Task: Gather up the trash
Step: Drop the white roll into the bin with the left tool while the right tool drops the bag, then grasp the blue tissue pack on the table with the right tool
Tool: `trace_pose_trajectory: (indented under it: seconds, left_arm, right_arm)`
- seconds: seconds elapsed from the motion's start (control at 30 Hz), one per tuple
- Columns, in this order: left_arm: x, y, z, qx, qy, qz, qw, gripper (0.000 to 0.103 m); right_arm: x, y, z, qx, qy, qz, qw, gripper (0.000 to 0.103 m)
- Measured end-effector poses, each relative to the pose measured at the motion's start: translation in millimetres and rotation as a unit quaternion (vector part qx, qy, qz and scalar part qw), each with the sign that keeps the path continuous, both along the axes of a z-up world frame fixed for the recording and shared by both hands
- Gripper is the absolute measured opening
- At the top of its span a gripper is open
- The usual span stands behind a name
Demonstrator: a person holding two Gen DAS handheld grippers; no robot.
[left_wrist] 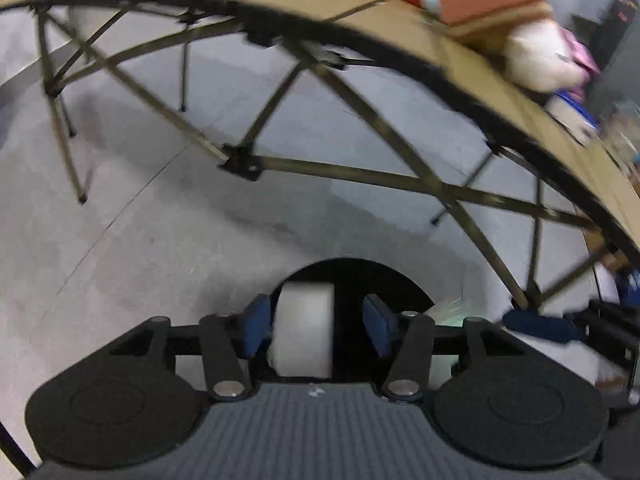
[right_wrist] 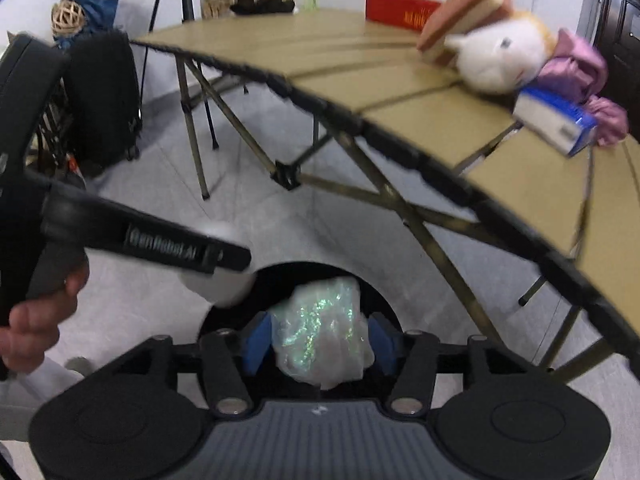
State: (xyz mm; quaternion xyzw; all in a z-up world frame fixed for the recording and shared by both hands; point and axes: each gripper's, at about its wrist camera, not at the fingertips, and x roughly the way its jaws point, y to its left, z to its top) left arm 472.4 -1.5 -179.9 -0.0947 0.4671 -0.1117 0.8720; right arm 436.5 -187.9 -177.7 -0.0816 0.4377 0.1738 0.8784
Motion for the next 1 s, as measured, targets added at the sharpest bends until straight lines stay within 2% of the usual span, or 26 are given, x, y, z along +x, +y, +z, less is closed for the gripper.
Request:
trace_pose_trajectory:
  seconds: [0.1, 0.13, 0.23, 0.43, 0.53, 0.57, 0.63, 0.7, 0.77, 0.8, 0.87, 1.0]
  left_arm:
    - [8, -4, -8, -0.004, 0.036, -0.001, 0.9993, 0.068]
    - [8, -6, -8, 0.001, 0.039, -0.002, 0.9992, 0.068]
    - [6, -14, -3, 0.028, 0.027, -0.006, 0.9992, 0.071]
    - [-4, -20, 6, 0.064, -0.004, -0.018, 0.9978, 0.074]
    - [-15, -21, 22, 0.100, -0.022, -0.038, 0.9940, 0.074]
    - [-22, -21, 31, 0.109, -0.036, -0.059, 0.9917, 0.074]
    - [-41, -20, 53, 0.118, -0.085, -0.096, 0.9847, 0.085]
    - [-68, -14, 82, 0.128, -0.180, -0.094, 0.9708, 0.090]
    - [-83, -8, 104, 0.119, -0.247, -0.094, 0.9571, 0.092]
    - [-86, -7, 114, 0.107, -0.267, -0.092, 0.9534, 0.093]
    - [-80, -9, 128, 0.079, -0.284, -0.075, 0.9525, 0.094]
    - [-42, -35, 143, 0.056, -0.263, -0.050, 0.9618, 0.094]
  right_arm:
    - [4, -1, -6, -0.023, 0.004, -0.004, 1.000, 0.057]
    - [3, -3, -5, -0.024, 0.002, -0.004, 1.000, 0.060]
    - [0, -10, 0, -0.013, -0.003, -0.011, 1.000, 0.066]
    - [-6, -18, 7, 0.001, -0.012, -0.011, 1.000, 0.067]
    - [-13, -21, 20, 0.028, -0.020, -0.006, 0.999, 0.067]
    - [-19, -22, 29, 0.040, -0.026, 0.000, 0.999, 0.067]
    - [-37, -25, 51, 0.068, -0.052, 0.016, 0.996, 0.067]
    - [-55, -33, 79, 0.110, -0.096, 0.028, 0.989, 0.067]
    - [-67, -48, 107, 0.153, -0.152, 0.024, 0.976, 0.067]
    - [-68, -58, 121, 0.170, -0.178, 0.009, 0.969, 0.067]
    - [-57, -79, 142, 0.189, -0.217, -0.043, 0.957, 0.067]
    - [1, -112, 150, 0.181, -0.238, -0.143, 0.944, 0.068]
